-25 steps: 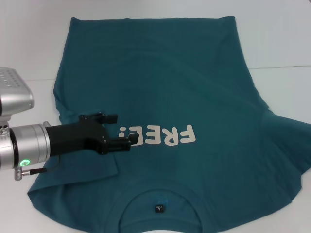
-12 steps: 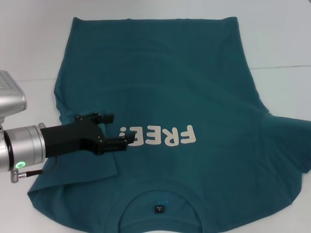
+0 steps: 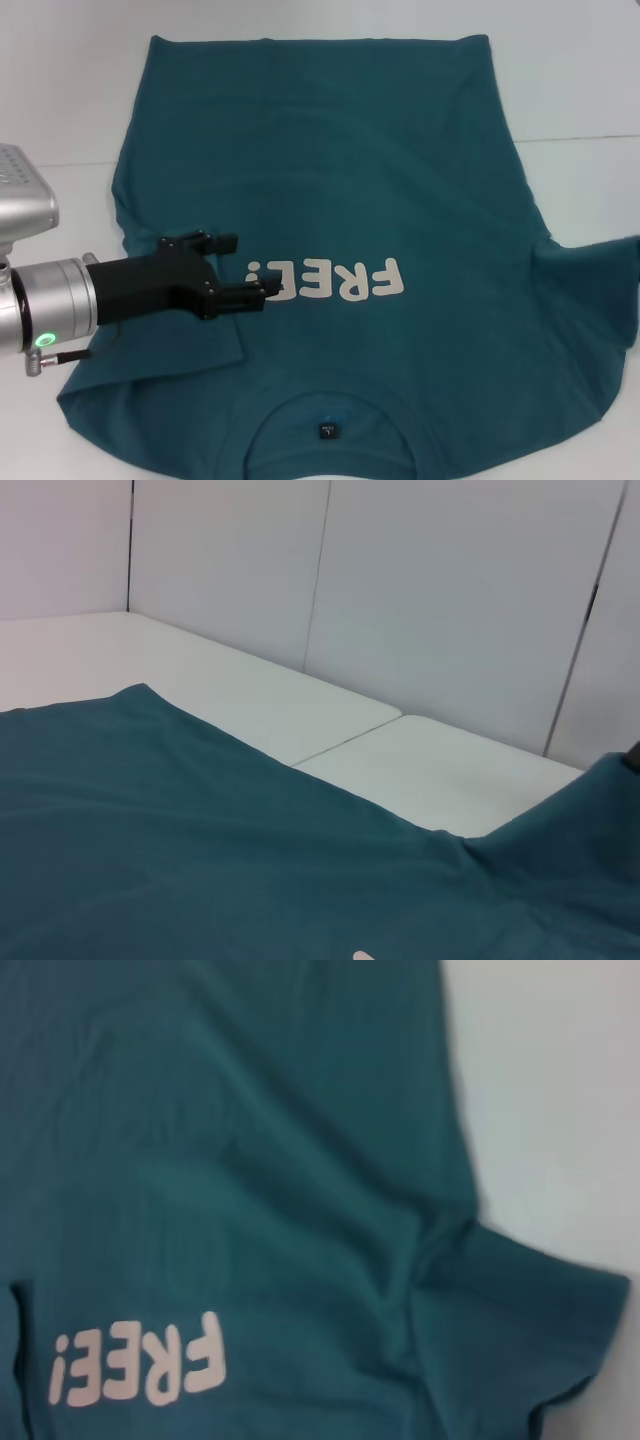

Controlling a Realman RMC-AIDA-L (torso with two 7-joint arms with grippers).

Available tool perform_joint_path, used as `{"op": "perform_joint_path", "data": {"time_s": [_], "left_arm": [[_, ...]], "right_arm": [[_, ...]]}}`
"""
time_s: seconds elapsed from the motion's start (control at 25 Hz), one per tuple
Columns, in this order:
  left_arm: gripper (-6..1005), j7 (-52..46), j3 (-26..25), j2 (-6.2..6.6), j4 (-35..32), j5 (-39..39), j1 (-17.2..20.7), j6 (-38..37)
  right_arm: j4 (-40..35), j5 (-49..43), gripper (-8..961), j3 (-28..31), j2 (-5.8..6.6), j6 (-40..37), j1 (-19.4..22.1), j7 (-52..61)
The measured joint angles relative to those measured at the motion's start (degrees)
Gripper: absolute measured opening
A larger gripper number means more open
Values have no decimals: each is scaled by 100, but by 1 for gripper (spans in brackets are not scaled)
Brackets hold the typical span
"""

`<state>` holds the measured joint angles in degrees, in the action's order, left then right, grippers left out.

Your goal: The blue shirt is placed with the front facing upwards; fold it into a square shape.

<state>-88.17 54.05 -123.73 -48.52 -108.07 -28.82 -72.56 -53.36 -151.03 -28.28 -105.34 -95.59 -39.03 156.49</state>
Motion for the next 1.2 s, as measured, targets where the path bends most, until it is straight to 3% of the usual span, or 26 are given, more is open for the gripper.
{"op": "perform_joint_path", "data": {"time_s": [0.72, 1.2], "left_arm": [[907, 40, 0, -11, 17, 24, 38, -12], [905, 99, -66, -3, -14, 46, 142, -112]], "right_arm": [[180, -49, 38, -428, -260, 257, -736, 329], [995, -49, 42, -819, -286, 912, -1126, 336]]}}
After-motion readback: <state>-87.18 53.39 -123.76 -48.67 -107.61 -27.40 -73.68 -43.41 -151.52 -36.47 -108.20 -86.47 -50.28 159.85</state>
